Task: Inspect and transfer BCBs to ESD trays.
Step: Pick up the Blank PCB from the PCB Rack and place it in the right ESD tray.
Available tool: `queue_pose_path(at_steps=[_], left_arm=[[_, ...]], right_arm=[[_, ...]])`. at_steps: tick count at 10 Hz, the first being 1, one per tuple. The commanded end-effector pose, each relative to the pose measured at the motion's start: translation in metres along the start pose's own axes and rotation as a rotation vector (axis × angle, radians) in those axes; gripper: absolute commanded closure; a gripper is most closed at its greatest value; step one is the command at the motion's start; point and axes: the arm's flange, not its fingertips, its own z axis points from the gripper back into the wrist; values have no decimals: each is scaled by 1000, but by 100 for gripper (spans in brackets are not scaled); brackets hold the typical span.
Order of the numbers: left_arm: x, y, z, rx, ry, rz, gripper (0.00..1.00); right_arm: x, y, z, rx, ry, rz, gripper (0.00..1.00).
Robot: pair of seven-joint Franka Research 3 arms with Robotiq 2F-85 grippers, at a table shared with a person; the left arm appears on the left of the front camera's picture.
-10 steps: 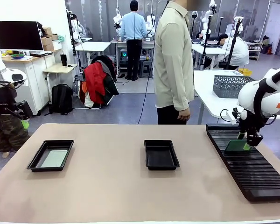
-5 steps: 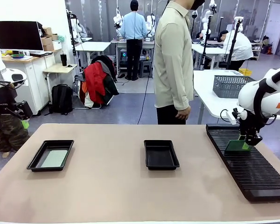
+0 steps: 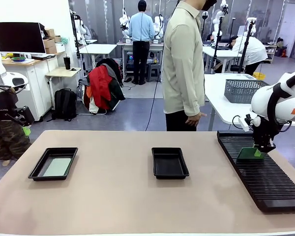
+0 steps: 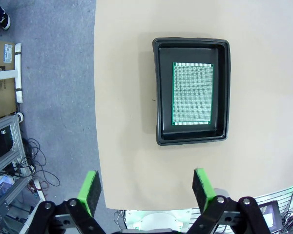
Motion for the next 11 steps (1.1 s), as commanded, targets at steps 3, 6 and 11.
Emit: queue_pose_path(at_steps=[3, 6, 11], left_arm=[[1, 0, -3, -2, -10, 3, 0], [1, 0, -3, -2, -10, 3, 0], [1, 0, -3, -2, -10, 3, 0]], right_arm=[[-3, -1, -3, 22, -1, -16, 91], [-2, 0, -3, 20, -1, -18, 97], [-6, 3, 18, -17, 5, -30, 100]])
